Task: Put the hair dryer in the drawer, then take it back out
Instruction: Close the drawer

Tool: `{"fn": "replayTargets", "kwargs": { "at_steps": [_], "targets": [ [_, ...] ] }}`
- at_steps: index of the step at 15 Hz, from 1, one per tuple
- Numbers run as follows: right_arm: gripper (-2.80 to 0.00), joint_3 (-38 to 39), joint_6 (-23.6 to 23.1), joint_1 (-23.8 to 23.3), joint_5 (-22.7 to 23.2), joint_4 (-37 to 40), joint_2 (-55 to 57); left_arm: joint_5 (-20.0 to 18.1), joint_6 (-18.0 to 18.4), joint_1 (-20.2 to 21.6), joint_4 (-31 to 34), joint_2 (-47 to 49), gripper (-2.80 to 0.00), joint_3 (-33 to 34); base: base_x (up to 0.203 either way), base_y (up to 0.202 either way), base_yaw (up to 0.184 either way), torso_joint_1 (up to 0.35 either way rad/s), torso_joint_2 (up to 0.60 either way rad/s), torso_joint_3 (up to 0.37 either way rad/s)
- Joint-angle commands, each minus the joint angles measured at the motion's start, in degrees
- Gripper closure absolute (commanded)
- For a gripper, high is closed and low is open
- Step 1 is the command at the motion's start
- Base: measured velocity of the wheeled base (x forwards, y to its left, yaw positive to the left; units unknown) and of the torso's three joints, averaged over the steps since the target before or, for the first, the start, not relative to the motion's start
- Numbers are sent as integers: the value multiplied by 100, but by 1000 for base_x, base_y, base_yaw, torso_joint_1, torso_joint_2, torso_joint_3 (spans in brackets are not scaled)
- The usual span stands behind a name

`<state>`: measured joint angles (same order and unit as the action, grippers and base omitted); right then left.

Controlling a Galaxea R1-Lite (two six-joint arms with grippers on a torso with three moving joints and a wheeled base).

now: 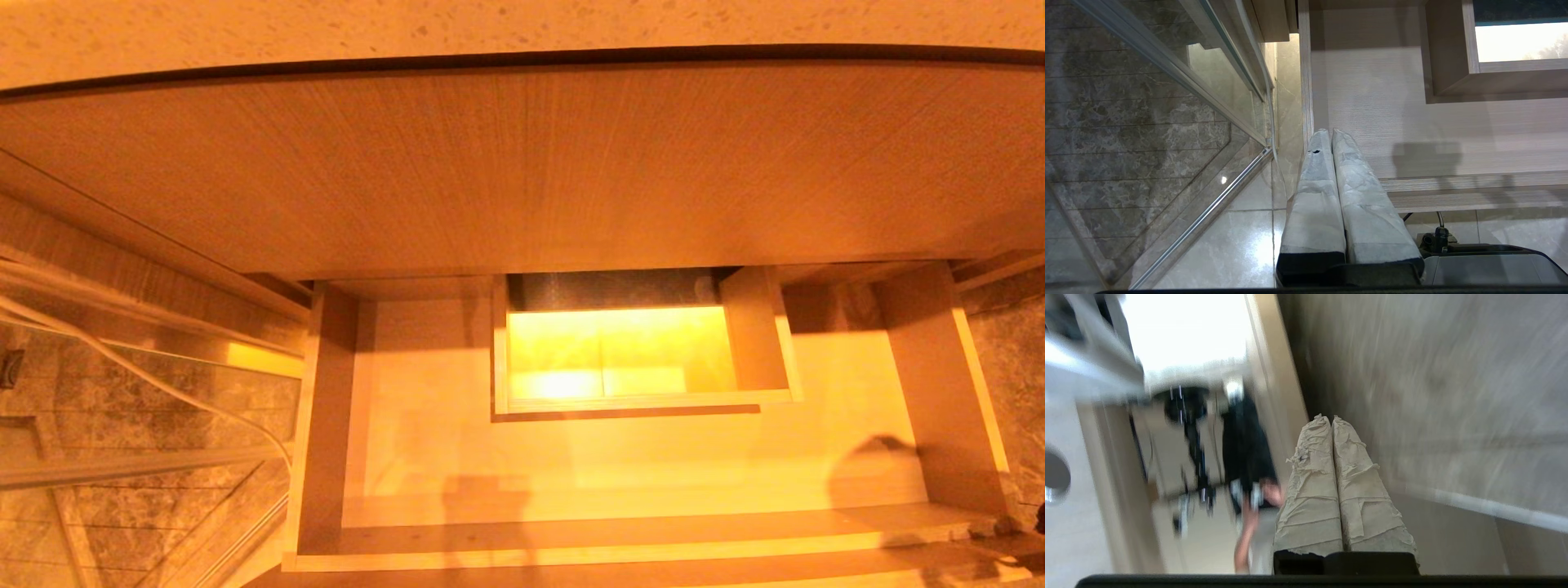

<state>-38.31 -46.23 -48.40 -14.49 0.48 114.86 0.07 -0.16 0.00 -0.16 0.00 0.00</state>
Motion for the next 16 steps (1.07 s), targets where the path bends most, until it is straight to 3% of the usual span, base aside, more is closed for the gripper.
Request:
{"fn": "replayTargets", "kwargs": {
  "at_steps": [1,4,16],
  "targets": [
    [0,6,-33,75,211,-165,27,1,-2,0,-2,0,0,0,0,0,0,0,0,0],
    [0,0,-20,229,594,-582,76,1,-2,0,-2,0,0,0,0,0,0,0,0,0],
    [0,-19,-32,332,1282,-1773,-37,1,-2,0,-2,0,0,0,0,0,0,0,0,0]
  ]
}}
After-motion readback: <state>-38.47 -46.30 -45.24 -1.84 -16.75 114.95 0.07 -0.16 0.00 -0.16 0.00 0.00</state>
